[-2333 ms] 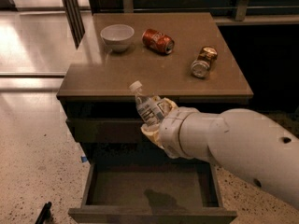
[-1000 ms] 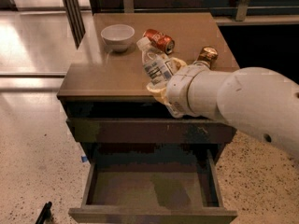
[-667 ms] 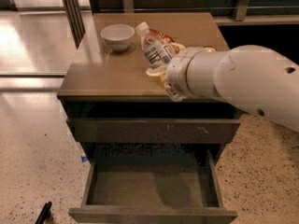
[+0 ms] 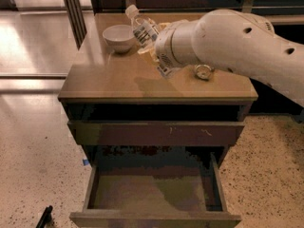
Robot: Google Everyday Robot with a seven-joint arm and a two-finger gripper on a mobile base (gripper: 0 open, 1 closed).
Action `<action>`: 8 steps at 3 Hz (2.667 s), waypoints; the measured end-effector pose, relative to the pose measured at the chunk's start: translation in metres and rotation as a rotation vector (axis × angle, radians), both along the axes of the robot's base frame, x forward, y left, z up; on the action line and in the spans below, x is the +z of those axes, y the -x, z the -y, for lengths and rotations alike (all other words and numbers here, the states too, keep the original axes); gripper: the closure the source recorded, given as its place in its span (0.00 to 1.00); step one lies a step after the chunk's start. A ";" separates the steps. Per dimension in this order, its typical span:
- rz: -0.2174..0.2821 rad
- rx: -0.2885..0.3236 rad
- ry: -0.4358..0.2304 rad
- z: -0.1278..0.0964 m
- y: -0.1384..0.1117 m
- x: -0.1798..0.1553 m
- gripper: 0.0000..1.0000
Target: Pick blue plastic bottle from middle drawer and place on counter
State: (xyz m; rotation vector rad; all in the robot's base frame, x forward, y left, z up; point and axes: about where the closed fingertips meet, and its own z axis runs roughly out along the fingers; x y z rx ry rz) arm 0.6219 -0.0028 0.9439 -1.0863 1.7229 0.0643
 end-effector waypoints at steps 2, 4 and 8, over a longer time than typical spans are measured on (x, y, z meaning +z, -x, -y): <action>-0.040 0.065 0.039 -0.050 -0.054 -0.004 1.00; -0.039 0.071 0.039 -0.055 -0.055 -0.002 0.58; -0.034 0.070 0.057 -0.055 -0.057 -0.006 0.00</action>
Offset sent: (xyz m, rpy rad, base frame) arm 0.0850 0.0774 -0.0136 -0.0689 0.0777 0.0986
